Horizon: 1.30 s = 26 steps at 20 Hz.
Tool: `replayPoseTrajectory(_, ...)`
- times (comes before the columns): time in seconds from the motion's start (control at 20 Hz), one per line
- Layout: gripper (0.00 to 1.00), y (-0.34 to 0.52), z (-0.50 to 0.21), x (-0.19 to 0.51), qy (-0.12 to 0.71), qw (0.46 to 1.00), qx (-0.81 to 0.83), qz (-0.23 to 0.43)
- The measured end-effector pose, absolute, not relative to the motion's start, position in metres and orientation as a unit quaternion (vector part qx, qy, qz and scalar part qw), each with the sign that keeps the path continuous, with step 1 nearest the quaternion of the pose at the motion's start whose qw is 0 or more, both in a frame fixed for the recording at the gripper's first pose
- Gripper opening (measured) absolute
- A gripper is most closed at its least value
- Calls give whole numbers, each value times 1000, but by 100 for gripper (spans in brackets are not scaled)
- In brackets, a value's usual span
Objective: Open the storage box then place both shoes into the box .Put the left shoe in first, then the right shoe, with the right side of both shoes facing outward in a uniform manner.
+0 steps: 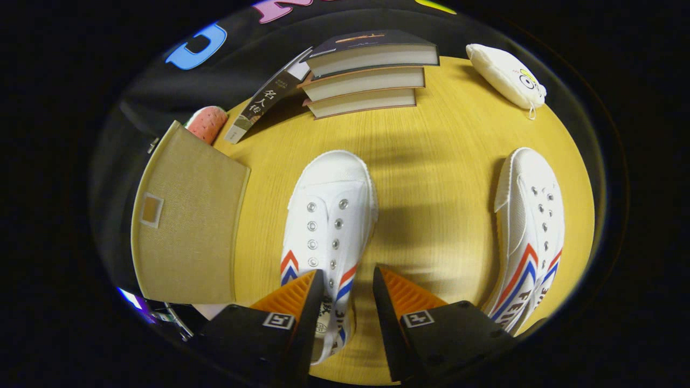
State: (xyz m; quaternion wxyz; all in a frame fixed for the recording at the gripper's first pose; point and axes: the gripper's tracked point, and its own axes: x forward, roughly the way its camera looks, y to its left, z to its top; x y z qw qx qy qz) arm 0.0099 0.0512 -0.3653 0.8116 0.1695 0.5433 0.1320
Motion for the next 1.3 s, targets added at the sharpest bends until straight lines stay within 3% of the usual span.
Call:
replayPoseTrajectory(0.05,51,52,-363,9,542,812,173,128)
replayPoseTrajectory(0.1,33,52,-364,10,542,813,171,128)
replayPoseTrajectory(0.2,29,48,-365,10,546,812,179,107)
replayPoseTrajectory(0.3,12,44,-361,10,552,803,203,91)
replayPoseTrajectory(0.35,9,48,-366,10,552,802,208,94)
replayPoseTrajectory(0.8,5,56,-324,5,526,786,316,80)
replayPoseTrajectory(1.3,5,104,-160,11,454,810,345,139)
